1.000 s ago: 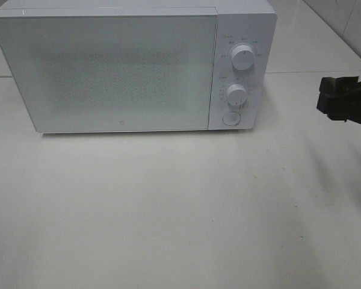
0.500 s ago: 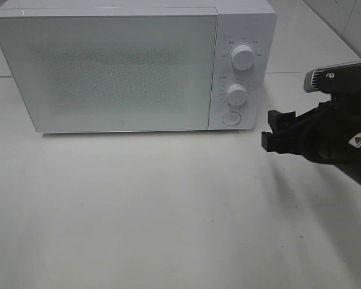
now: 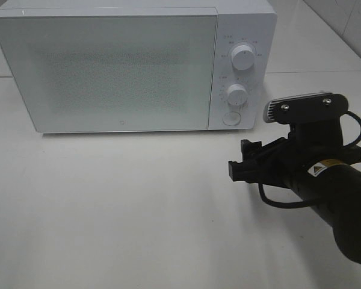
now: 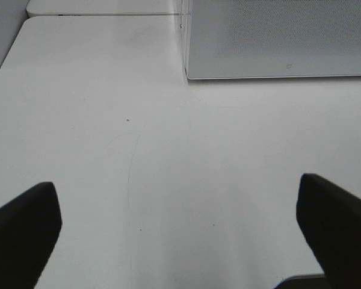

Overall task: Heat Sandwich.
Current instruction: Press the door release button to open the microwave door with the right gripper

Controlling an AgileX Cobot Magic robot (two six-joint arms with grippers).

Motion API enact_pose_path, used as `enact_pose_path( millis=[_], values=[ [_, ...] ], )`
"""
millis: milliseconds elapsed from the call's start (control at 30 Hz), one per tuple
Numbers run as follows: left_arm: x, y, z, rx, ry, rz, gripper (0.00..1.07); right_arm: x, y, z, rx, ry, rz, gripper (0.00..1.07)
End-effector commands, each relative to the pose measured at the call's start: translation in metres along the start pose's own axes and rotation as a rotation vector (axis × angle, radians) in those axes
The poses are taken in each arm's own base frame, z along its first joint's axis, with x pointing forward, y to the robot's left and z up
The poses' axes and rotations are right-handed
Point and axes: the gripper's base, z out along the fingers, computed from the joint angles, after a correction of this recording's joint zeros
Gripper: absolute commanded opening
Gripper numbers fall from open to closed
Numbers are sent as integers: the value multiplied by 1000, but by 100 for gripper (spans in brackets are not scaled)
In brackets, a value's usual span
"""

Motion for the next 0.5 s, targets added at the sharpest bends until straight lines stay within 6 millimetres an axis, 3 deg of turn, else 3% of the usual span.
enact_pose_path(
  millis=[33, 367, 500],
  values=[
    [1, 0, -2, 1, -30, -4, 101, -2, 6, 1, 10, -9, -11, 76],
    [1, 0, -2, 1, -30, -4, 101, -1, 7, 2, 27, -10, 84, 76],
    [1, 0, -2, 1, -30, -4, 101, -1, 7, 2, 25, -13, 257, 76]
  ],
)
